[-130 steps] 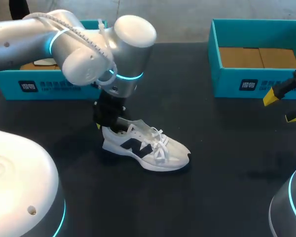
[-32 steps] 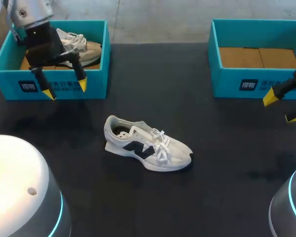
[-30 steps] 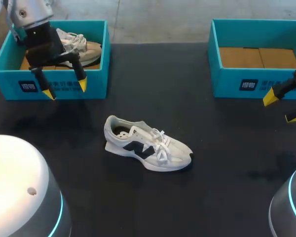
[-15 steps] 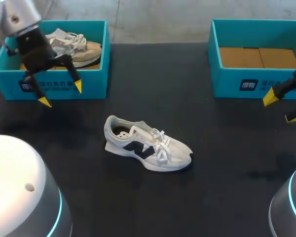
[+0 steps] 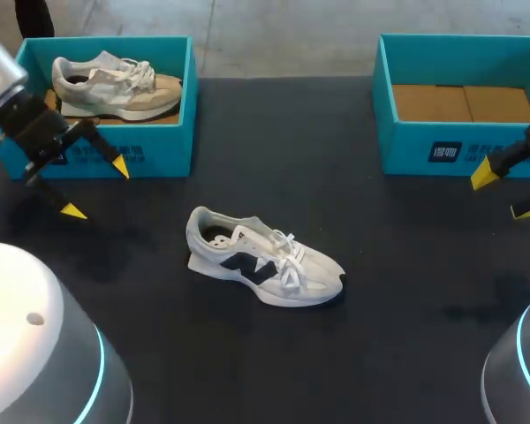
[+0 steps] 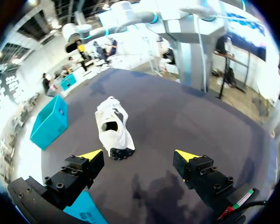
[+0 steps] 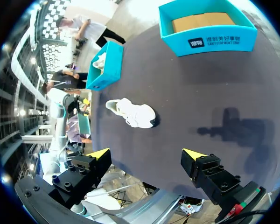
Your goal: Take the shoe out of the shoebox, open the shoe tongue, remove and reinsert the insole, then place the shoe into the shoebox
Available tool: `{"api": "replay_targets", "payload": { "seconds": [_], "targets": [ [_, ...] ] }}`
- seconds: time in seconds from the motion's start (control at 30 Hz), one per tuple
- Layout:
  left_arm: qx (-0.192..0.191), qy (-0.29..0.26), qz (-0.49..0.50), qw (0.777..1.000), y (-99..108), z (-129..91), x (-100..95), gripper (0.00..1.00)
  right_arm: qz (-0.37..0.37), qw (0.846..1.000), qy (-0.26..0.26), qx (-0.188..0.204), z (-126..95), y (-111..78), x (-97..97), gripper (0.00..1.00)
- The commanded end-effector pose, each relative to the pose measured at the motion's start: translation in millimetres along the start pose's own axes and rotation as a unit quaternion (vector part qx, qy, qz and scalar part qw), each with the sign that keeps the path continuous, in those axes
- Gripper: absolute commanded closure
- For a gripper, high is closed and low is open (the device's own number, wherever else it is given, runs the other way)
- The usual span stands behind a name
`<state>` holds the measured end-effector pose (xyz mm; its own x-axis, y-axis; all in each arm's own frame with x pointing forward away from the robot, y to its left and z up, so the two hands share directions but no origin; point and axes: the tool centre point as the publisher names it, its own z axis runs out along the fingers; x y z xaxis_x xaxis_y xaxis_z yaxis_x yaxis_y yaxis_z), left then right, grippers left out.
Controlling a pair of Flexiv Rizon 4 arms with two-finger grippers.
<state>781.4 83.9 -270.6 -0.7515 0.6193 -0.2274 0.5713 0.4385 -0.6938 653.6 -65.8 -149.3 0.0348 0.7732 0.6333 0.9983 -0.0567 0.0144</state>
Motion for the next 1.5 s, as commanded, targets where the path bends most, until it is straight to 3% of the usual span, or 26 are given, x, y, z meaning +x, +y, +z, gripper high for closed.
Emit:
{"api": "replay_targets", "payload": {
  "seconds": [0.03,0.47,0.63,0.83,1.0,1.5],
  "targets": [
    [0.144,-0.231,-0.182,0.945,12,5,8.8,0.0,0.001,1.0,-0.001,0.0,1,-0.1,0.0,0.0],
    [0.186,-0.259,-0.228,0.92,9,12,32.1,0.0,0.001,1.0,-0.001,0.0,1,-0.1,0.0,0.0],
    [0.226,-0.234,-0.245,0.913,19,15,40.6,0.0,0.001,1.0,-0.001,0.0,1,-0.1,0.0,0.0],
    [0.243,-0.18,-0.223,0.927,24,22,44.0,0.0,0.001,1.0,-0.001,0.0,1,-0.1,0.0,0.0],
    [0.239,-0.158,-0.222,0.932,35,25,39.8,0.0,0.001,1.0,-0.001,0.0,1,-0.1,0.0,0.0],
    [0.231,-0.168,-0.24,0.928,69,23,37.6,0.0,0.001,1.0,-0.001,0.0,1,-0.1,0.0,0.0]
  ]
}}
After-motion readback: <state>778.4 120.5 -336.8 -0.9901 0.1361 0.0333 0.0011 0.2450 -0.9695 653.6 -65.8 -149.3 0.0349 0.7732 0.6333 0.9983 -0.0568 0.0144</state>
